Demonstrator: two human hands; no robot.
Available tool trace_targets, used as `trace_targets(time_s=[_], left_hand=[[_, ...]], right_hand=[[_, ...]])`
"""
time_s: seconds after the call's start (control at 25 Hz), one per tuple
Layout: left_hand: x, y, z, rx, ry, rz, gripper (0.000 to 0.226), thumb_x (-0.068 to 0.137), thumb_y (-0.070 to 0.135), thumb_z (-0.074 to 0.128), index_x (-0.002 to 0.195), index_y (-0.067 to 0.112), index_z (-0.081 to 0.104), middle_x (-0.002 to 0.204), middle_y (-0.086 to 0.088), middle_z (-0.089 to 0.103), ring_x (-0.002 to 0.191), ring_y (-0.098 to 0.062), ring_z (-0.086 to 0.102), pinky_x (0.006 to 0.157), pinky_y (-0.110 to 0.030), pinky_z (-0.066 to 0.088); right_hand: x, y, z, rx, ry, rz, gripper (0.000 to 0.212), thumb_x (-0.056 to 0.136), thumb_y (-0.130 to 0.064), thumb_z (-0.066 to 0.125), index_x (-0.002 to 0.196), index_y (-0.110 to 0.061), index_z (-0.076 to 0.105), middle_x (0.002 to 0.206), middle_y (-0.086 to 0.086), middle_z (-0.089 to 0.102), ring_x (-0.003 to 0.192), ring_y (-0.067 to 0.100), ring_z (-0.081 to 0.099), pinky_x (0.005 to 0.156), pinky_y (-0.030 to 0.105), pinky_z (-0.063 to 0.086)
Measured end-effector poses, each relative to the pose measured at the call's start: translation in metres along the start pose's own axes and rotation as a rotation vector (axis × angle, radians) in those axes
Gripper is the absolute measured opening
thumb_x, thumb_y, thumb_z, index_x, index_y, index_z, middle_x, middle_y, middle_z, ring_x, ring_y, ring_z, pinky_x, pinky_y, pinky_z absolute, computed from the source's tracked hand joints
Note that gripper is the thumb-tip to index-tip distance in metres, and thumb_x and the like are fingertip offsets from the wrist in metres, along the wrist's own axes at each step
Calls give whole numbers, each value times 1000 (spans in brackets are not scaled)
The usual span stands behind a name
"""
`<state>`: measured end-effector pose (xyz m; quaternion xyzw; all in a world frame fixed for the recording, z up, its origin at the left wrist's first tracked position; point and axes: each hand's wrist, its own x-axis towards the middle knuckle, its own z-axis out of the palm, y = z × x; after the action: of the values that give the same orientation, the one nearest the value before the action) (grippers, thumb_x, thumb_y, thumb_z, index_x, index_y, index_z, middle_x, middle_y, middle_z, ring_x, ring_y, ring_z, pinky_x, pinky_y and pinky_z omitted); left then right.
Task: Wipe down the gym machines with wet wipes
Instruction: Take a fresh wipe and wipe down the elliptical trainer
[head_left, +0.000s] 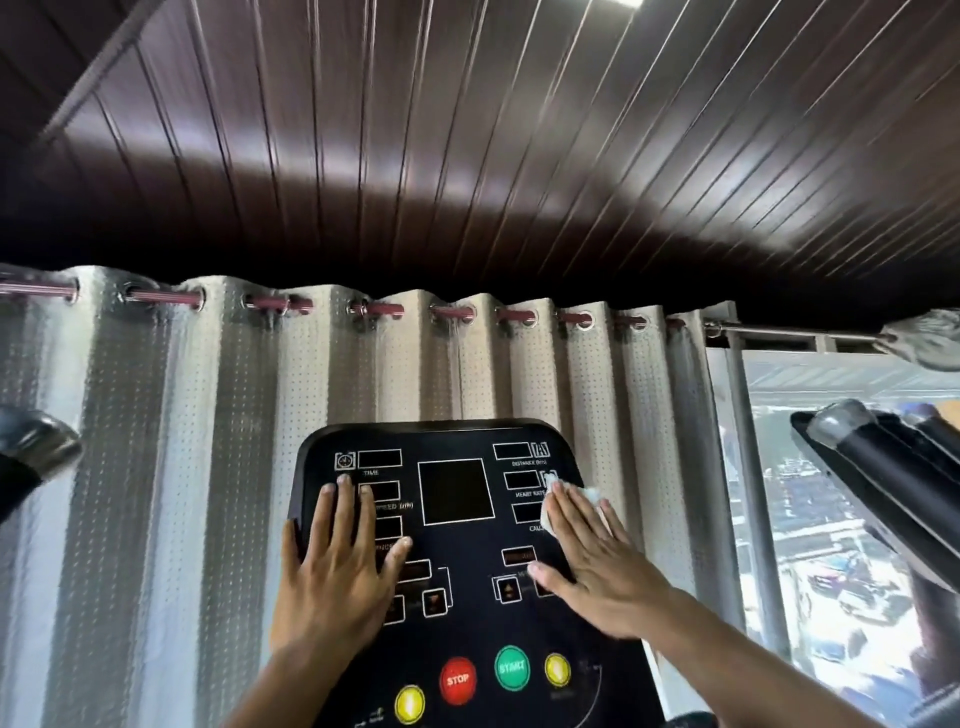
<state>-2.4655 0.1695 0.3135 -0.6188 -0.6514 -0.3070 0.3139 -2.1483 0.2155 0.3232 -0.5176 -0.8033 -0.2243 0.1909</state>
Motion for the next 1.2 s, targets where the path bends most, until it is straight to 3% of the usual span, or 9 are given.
trace_targets(time_s=[0.28,0.48,0.6,0.76,0.88,1.04,1.2], left_hand=[[-1,1,2,155,66,36,92,99,72,15,157,4,36,167,-19,26,155,-36,26,119,-64,27],[-1,3,2,155,85,28,91,99,71,13,158,4,35,168,-18,25,155,-34,25,121,-63,25],[-3,4,1,147,70,26,92,99,71,13,158,4,36,167,-17,26,155,-34,26,121,-63,24],[-1,3,3,135,68,22,92,99,71,11,158,5,37,168,-16,26,155,-33,26,121,-62,25],[1,2,5,137,81,23,90,99,70,14,157,5,37,167,-16,27,154,-34,28,120,-62,26],[-1,4,4,149,75,13,89,100,70,13,158,6,35,168,-16,26,155,-33,25,121,-62,25],[0,2,3,149,62,10,90,100,70,12,160,7,32,169,-15,22,156,-32,23,121,-62,25]], right_hand=[[89,-5,-33,112,-17,17,103,86,-86,2,154,-17,-32,159,-1,-44,145,12,-41,124,41,-19],[3,-17,-2,-14,18,-224,96,96,-81,12,154,-20,-34,159,-7,-45,147,7,-39,126,36,-17],[-5,14,1,-113,40,-133,93,95,-81,6,155,-20,-31,161,-7,-41,148,7,-36,126,39,-13],[88,11,-31,29,39,-40,100,87,-87,-1,155,-19,-31,161,-4,-41,147,9,-38,127,43,-11],[96,-16,-29,38,49,-174,100,90,-86,5,155,-19,-31,160,-5,-42,147,9,-39,127,43,-11],[14,-11,-2,-108,81,-339,91,101,-75,18,157,-19,-27,164,-5,-36,150,8,-33,128,39,-10],[39,13,-10,-97,68,-164,92,96,-79,8,156,-21,-30,162,-7,-39,149,8,-34,128,43,-5]])
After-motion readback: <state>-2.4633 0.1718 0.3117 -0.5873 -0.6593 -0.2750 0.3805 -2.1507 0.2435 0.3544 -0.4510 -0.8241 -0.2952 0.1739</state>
